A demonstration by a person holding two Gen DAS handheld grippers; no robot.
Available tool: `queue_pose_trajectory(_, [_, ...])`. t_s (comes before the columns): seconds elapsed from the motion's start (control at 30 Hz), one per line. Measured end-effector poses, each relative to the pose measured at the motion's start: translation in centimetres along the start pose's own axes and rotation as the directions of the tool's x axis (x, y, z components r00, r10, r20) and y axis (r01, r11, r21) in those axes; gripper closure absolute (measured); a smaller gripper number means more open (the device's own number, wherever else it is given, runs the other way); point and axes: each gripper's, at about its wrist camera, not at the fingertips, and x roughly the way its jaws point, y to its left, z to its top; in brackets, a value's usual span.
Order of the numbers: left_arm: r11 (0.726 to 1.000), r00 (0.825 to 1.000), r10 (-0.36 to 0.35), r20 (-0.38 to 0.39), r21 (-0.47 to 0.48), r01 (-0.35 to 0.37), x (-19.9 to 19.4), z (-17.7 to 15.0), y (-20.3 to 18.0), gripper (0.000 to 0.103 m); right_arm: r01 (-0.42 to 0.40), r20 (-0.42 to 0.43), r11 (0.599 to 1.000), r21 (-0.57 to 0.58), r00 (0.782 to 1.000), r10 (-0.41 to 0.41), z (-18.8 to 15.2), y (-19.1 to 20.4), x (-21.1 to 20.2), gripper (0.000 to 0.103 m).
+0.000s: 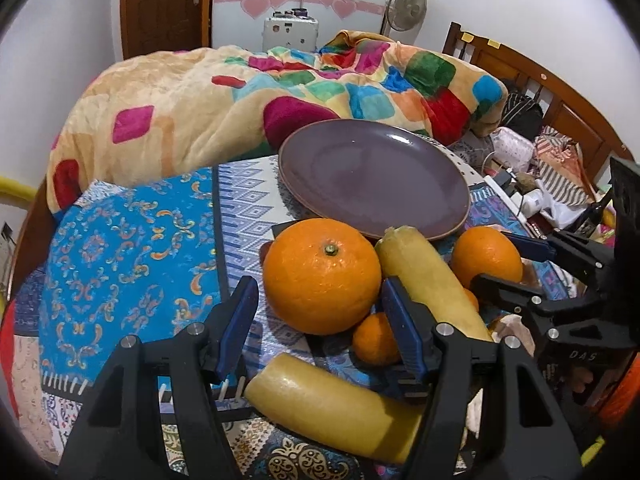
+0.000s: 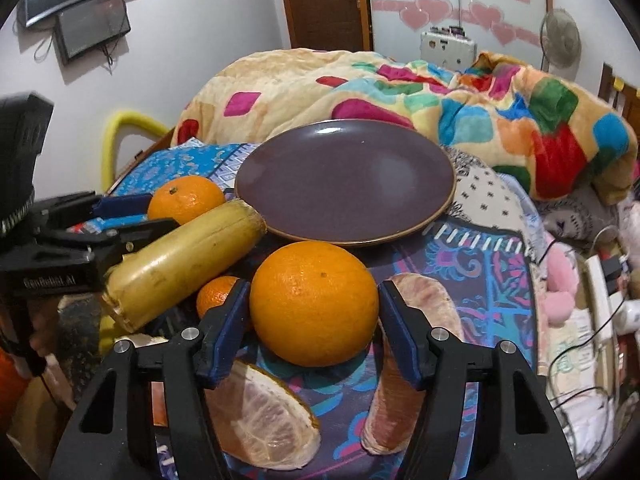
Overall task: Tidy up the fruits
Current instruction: 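Grasp a large orange with the left tool while the right tool grasps another large orange, then carry both oranges onto the brown plate and open both tools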
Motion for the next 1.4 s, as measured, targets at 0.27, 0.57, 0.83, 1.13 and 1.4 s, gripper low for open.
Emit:
queue_pose_trajectory(0.27, [1.000,1.000,0.010,-0.016,-0.010,-0.010,0.5,0.5,-0.2,0.038,0.031,0.047,0.999,0.014,0.998,-0.032,0.6,-1.2,-2.1,0.043])
queue_pose_trajectory(0.57, [0.999,0.999,-0.010,-0.048,-0.053,0.007,2.2,1.7,0.3,0.034,0.091,0.052,0.996,-0.004,0.995,-0.091,0.5,-2.2,-2.4,0.043])
queue_pose_trajectory(0.83, [0.999,0.998,-0.019,-0.064,-0.041,0.017,2.8,2.1,0.3,0.035,0.069,0.066,0.998,0.009,0.995,-0.070,0.1,-2.6,-2.6,0.043])
queue_pose_trajectory(1.13, [1.000,0.999,0.008,-0.049,-0.011,-0.009,1.6,1.8,0.5,0.037,0.056,0.075,0.998,0.020,0.996,-0.057,0.4,-2.7,-2.5,0.043])
queue_pose_trajectory(1.4, [0.999,1.000,0.022,0.007,-0.024,-0.022,-0.4,3.2,1.2,0.037,0.055,0.100,0.998,0.015,0.993,-0.057,1.4,-2.5,-2.7,0.043])
